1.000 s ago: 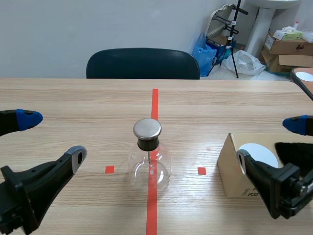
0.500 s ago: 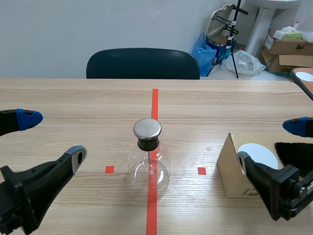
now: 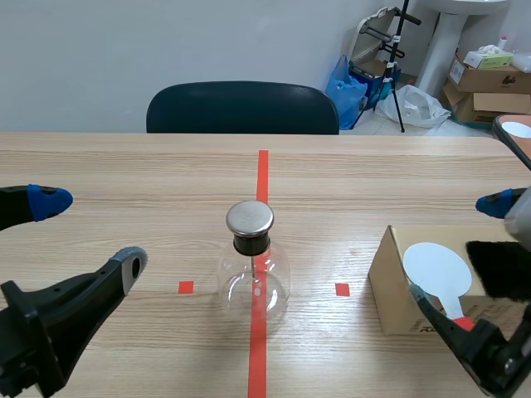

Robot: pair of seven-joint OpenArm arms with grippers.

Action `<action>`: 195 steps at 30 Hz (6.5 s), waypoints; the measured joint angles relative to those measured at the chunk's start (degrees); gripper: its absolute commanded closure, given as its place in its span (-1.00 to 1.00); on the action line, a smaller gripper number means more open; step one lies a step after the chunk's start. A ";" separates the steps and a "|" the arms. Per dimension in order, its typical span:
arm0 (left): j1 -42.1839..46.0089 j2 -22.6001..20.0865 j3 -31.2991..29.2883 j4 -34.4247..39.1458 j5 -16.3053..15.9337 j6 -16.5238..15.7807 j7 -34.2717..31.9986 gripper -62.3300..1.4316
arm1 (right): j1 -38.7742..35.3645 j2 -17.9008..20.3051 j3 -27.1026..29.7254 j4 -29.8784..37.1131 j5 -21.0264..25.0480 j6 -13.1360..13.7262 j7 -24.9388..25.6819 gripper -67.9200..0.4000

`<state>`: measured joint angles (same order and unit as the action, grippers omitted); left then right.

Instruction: Do the electroscope experiment

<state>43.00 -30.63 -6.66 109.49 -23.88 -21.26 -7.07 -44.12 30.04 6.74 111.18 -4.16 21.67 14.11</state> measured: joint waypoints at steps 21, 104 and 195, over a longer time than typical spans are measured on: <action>0.00 0.00 0.00 0.00 0.02 -0.02 0.00 -1.00 | -16.90 -5.35 -6.40 1.01 -52.33 -30.73 4.98 -1.00; -0.02 0.00 0.00 0.00 0.02 -0.17 0.00 -1.00 | 3.30 -6.40 -20.81 -29.46 -59.74 -63.19 -6.51 -0.82; -0.02 0.00 0.00 0.00 0.02 -0.22 0.00 -1.00 | 3.30 -6.40 -20.81 -29.46 -59.74 -63.21 -6.49 0.96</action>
<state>42.98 -30.63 -6.66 109.49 -23.86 -21.47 -7.07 -40.82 23.64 -14.06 81.71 -63.90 -41.54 7.62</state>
